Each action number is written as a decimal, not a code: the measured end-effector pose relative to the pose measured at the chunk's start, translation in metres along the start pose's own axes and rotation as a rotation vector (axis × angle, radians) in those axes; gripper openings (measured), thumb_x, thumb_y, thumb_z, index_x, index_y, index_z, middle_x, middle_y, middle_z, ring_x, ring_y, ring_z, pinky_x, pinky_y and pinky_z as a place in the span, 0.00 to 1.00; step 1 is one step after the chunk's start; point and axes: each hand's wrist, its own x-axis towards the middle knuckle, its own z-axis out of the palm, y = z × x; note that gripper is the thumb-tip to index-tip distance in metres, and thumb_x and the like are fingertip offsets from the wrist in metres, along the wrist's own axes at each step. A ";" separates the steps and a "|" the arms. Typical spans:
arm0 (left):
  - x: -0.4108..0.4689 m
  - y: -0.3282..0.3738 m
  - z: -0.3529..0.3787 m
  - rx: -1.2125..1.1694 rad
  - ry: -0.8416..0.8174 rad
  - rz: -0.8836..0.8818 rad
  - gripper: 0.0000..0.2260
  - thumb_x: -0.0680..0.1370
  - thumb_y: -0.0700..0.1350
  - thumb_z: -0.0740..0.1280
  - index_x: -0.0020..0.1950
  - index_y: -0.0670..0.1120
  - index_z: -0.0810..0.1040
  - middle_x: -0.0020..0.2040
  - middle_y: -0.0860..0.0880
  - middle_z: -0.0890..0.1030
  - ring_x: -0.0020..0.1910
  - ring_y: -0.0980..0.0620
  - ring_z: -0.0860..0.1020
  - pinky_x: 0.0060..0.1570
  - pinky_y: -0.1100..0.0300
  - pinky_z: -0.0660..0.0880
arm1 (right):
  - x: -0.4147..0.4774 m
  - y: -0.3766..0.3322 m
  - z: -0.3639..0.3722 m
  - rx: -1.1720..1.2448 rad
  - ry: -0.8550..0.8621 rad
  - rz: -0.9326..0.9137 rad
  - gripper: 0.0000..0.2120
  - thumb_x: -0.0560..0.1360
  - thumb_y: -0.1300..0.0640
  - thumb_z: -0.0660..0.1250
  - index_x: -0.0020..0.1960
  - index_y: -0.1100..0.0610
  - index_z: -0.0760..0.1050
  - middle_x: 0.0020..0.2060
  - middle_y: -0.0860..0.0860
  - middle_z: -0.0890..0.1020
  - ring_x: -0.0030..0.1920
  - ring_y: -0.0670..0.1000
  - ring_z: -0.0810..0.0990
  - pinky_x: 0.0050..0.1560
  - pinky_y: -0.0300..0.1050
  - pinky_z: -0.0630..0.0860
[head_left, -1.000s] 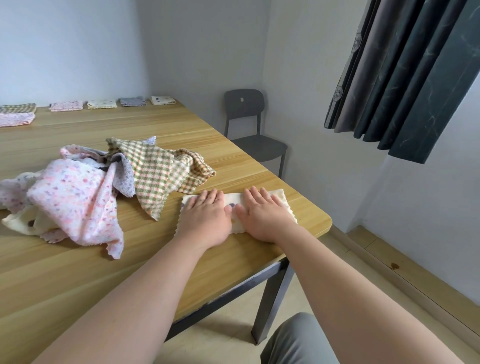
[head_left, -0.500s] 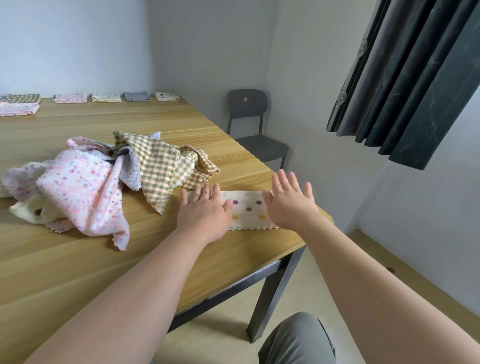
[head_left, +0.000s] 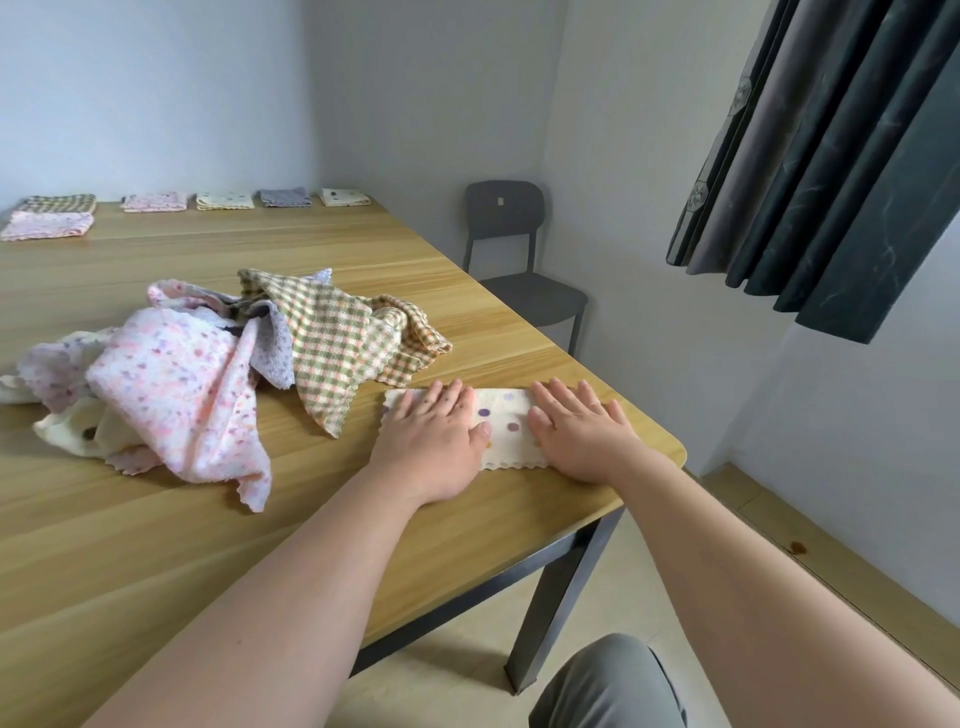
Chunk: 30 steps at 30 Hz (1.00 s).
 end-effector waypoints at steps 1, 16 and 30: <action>0.000 -0.001 0.000 -0.008 -0.002 0.003 0.28 0.85 0.58 0.41 0.83 0.49 0.42 0.83 0.52 0.41 0.82 0.53 0.40 0.80 0.50 0.38 | 0.000 0.006 -0.001 0.013 -0.005 0.036 0.27 0.84 0.40 0.38 0.82 0.43 0.41 0.82 0.44 0.42 0.81 0.54 0.38 0.79 0.61 0.38; -0.006 0.024 -0.004 0.080 0.067 0.161 0.45 0.77 0.74 0.38 0.83 0.44 0.42 0.83 0.46 0.45 0.82 0.49 0.42 0.79 0.42 0.40 | 0.001 0.013 -0.013 0.195 0.315 0.259 0.12 0.80 0.49 0.62 0.45 0.55 0.78 0.47 0.51 0.81 0.49 0.56 0.77 0.54 0.51 0.77; -0.003 0.024 -0.003 0.018 -0.031 0.120 0.57 0.67 0.83 0.42 0.82 0.43 0.36 0.84 0.46 0.42 0.82 0.49 0.41 0.79 0.41 0.42 | -0.017 -0.024 -0.055 0.753 0.528 0.081 0.09 0.82 0.54 0.61 0.61 0.53 0.65 0.45 0.50 0.76 0.41 0.49 0.77 0.33 0.45 0.75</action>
